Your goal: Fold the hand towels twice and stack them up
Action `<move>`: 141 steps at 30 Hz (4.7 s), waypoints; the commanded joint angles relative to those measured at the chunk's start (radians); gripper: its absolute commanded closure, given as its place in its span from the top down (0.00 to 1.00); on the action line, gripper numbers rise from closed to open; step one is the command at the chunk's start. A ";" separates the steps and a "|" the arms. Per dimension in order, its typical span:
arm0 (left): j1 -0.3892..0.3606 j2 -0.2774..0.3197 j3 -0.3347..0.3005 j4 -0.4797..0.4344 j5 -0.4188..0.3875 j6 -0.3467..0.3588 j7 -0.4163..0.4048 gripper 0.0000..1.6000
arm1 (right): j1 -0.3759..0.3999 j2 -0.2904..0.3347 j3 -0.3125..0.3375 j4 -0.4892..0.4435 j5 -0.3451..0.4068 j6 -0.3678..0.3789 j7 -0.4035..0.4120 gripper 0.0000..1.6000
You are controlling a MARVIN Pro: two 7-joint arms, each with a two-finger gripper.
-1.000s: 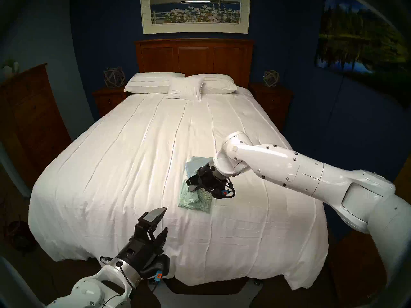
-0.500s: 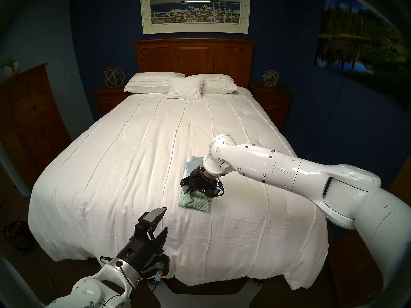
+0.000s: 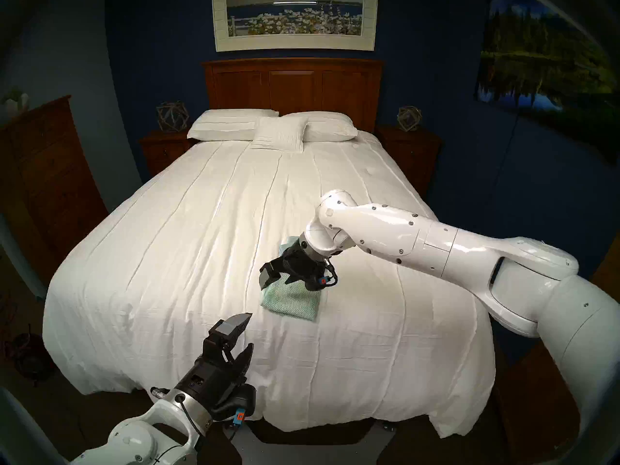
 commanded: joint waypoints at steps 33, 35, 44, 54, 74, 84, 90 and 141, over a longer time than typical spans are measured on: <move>0.004 -0.001 0.001 -0.023 0.001 -0.002 0.007 1.00 | 0.014 0.222 -0.046 -0.128 0.078 0.058 0.028 1.00; 0.003 -0.001 0.001 -0.022 0.001 -0.002 0.007 1.00 | 0.013 0.214 -0.050 -0.126 0.087 0.078 0.031 1.00; 0.003 -0.001 0.001 -0.022 0.001 -0.002 0.007 1.00 | 0.017 0.114 -0.052 -0.036 0.118 0.073 0.052 1.00; 0.005 -0.001 0.001 -0.023 0.001 -0.002 0.007 1.00 | 0.016 0.035 -0.077 0.086 0.105 0.034 0.072 1.00; 0.005 -0.001 0.001 -0.024 0.001 -0.002 0.008 1.00 | 0.002 -0.035 -0.080 0.135 0.088 0.016 0.057 0.52; 0.005 -0.001 0.001 -0.024 0.001 -0.002 0.008 1.00 | -0.005 0.036 -0.095 0.029 0.058 0.016 0.057 0.04; 0.003 -0.001 0.001 -0.022 0.001 -0.002 0.007 1.00 | 0.065 0.004 -0.066 0.019 0.029 0.002 0.040 0.00; 0.004 -0.001 0.001 -0.023 0.001 -0.002 0.007 1.00 | 0.320 -0.251 -0.163 0.498 0.098 0.002 -0.354 0.00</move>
